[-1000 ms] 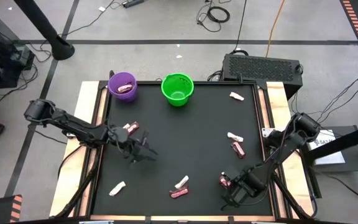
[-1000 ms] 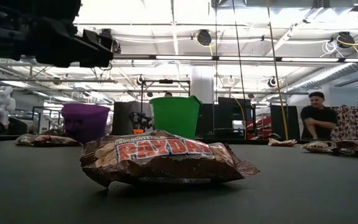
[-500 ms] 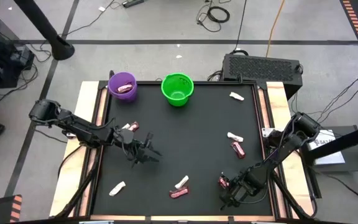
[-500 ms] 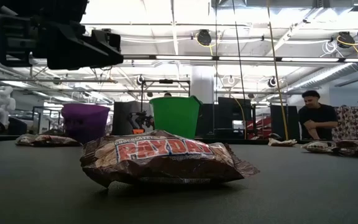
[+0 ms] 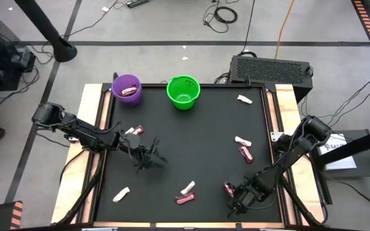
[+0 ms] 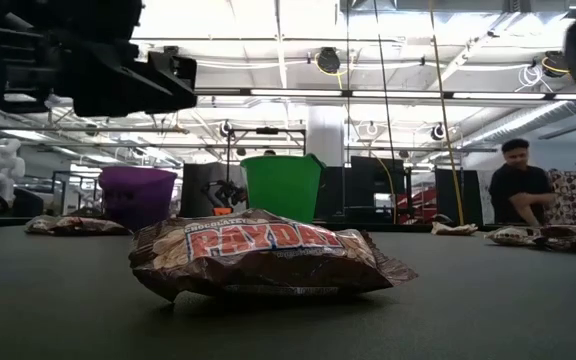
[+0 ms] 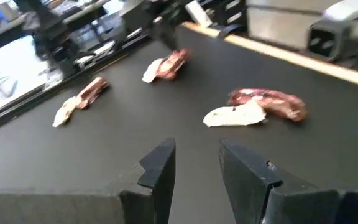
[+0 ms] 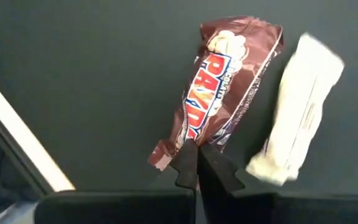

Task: Sort candy by brand, put in halloween buckets
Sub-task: Put the brown chocolate bar into the purple bucket

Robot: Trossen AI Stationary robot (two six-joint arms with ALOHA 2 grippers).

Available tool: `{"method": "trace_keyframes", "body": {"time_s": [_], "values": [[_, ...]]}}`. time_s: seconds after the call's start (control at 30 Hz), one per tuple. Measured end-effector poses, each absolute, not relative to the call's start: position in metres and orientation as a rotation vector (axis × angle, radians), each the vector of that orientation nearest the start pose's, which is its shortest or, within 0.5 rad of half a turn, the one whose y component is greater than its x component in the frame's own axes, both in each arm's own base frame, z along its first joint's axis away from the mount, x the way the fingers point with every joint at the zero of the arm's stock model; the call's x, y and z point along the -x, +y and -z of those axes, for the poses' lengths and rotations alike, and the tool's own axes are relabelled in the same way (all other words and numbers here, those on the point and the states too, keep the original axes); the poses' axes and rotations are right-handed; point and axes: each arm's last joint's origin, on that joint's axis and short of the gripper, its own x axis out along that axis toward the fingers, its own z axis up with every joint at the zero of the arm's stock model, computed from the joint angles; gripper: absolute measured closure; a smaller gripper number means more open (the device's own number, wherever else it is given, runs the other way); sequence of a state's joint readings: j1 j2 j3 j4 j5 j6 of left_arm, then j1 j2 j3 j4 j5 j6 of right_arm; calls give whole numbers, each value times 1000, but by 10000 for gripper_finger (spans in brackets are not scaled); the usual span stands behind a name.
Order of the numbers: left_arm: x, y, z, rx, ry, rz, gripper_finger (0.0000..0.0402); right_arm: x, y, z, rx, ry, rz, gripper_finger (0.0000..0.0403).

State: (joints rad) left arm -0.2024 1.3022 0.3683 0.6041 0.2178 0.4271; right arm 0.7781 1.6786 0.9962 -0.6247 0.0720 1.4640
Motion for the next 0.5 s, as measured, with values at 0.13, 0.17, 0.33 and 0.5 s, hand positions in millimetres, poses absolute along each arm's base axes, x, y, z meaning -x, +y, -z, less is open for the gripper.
{"method": "trace_keyframes", "body": {"time_s": [0.13, 0.17, 0.33, 0.5], "values": [[-228, -57, -168, -391, 189, 591, 272, -225, 202, -171, -603, 1178, 353, 402], [-229, -57, -167, -387, 180, 610, 272, -229, 200, -172, -576, 1131, 347, 402], [-234, -59, -166, -389, 131, 615, 272, -252, 188, -182, -374, 866, 316, 402], [-242, -60, -159, -353, 82, 601, 272, -280, 173, -195, -187, 655, 296, 403]]}}
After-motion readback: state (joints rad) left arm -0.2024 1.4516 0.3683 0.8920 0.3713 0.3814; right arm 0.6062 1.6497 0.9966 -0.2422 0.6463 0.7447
